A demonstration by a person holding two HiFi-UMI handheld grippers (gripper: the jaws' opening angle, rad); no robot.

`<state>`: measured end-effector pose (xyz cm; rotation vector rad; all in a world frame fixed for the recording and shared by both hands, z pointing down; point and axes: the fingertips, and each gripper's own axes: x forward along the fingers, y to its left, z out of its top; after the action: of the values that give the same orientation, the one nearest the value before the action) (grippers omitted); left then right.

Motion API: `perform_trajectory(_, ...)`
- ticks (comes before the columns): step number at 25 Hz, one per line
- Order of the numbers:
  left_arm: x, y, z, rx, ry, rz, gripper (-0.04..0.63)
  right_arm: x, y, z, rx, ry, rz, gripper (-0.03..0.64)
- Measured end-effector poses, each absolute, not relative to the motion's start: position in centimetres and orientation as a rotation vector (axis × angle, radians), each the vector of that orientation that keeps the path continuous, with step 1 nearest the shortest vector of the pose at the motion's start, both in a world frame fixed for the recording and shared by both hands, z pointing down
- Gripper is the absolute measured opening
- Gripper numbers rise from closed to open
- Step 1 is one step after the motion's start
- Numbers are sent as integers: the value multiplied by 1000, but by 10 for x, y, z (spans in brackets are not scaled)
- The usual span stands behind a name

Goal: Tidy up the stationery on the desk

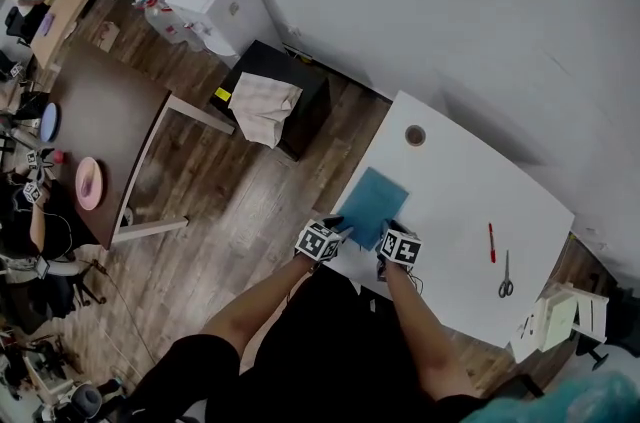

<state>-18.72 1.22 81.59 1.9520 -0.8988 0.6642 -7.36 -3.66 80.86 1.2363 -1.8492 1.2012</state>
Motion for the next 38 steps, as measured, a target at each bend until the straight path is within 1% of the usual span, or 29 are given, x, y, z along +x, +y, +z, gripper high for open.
perform_trajectory(13, -220, 10, 815, 1936, -982, 570, 166, -86, -44, 817, 1213, -1809, 1150, 92)
perform_trajectory(19, -219, 12, 815, 1932, -953, 553, 166, -88, -45, 818, 1217, -1809, 1160, 92)
perform_trajectory(25, -226, 30, 813, 1932, -929, 581, 166, -82, -38, 797, 1292, -1875, 1190, 92)
perform_trajectory(28, -216, 23, 801, 2005, -917, 600, 166, -58, -33, 781, 1314, -1923, 1134, 92)
perform_trajectory(32, -178, 11, 792, 2070, -885, 612, 166, 0, -23, 769, 1361, -1927, 1064, 92)
perform_trajectory(36, -122, 13, 785, 2101, -849, 616, 163, 68, -7, 762, 1436, -1904, 1055, 92)
perform_trajectory(38, -88, 16, 780, 2128, -824, 609, 140, 104, -1, 758, 1471, -1902, 1044, 92)
